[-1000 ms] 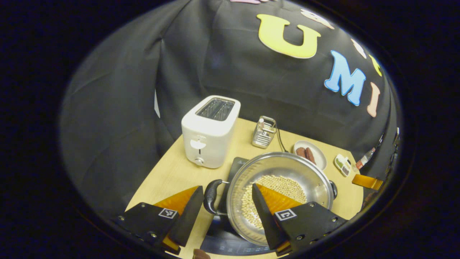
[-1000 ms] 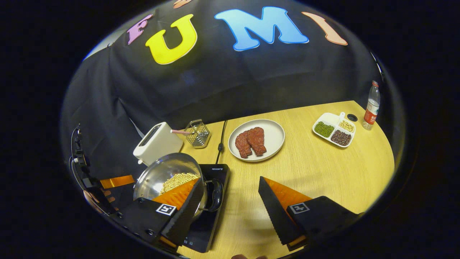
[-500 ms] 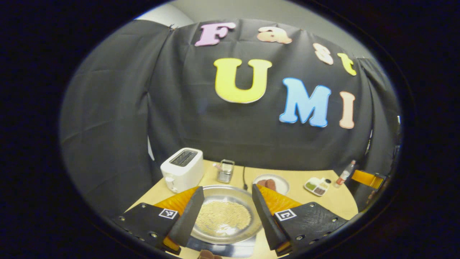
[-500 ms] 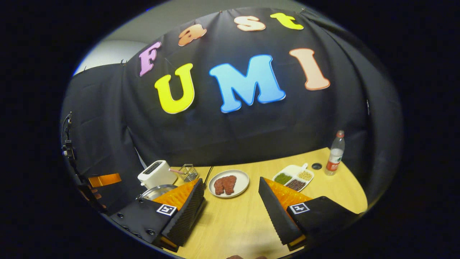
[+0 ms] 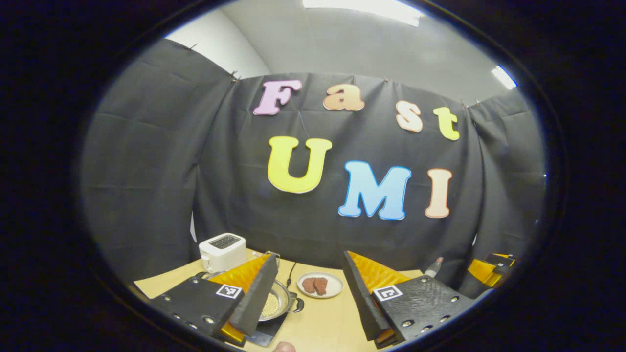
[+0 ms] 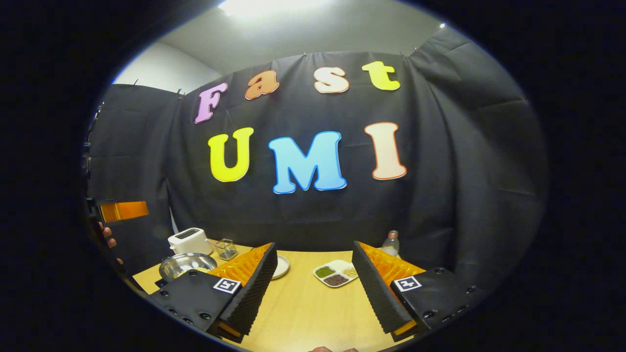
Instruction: First push the handle of the pot to place it horizontally, then grasp the pot with both hands and set it on the induction cooktop.
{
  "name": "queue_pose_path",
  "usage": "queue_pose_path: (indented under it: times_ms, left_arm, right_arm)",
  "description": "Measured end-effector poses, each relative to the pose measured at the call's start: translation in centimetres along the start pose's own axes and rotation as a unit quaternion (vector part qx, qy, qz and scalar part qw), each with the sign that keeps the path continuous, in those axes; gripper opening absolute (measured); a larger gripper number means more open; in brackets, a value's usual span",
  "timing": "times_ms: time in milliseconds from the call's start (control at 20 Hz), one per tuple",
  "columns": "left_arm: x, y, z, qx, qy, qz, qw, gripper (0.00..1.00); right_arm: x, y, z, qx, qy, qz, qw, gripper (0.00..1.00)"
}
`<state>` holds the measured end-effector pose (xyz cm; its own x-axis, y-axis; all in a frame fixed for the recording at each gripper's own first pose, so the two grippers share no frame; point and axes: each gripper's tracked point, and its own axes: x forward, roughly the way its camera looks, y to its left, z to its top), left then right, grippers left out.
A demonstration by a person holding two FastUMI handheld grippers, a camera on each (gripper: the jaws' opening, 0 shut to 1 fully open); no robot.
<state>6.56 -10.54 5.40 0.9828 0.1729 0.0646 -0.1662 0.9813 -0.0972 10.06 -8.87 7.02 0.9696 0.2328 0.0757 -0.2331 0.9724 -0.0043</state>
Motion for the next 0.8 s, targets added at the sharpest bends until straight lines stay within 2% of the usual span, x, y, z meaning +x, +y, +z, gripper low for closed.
queue_pose_path:
  times_ms: [150, 350, 500, 650, 800]
  left_arm:
    - [-3.6, -0.8, 1.6, 0.015, -0.032, 0.006, 0.999, 0.75]
    - [-6.9, -2.4, 0.1, 0.025, -0.019, -0.029, 0.999, 0.75]
    - [-8.3, -1.3, -1.4, 0.048, 0.000, -0.040, 0.998, 0.75]
    - [-9.7, -0.8, -1.2, 0.049, -0.012, -0.066, 0.997, 0.75]
    - [-10.9, 1.4, -1.3, 0.059, -0.023, -0.063, 0.996, 0.75]
  right_arm:
    - [-3.5, -2.9, 0.5, -0.001, -0.011, -0.037, 0.999, 0.98]
    - [-6.8, -4.5, -0.8, -0.010, 0.003, -0.075, 0.997, 0.98]
    - [-8.7, -3.5, -2.4, -0.002, 0.026, -0.091, 0.995, 0.98]
    - [-10.1, -1.8, -3.4, -0.009, 0.036, -0.093, 0.995, 0.98]
    - [-11.6, -0.2, -3.2, -0.008, 0.025, -0.094, 0.995, 0.98]
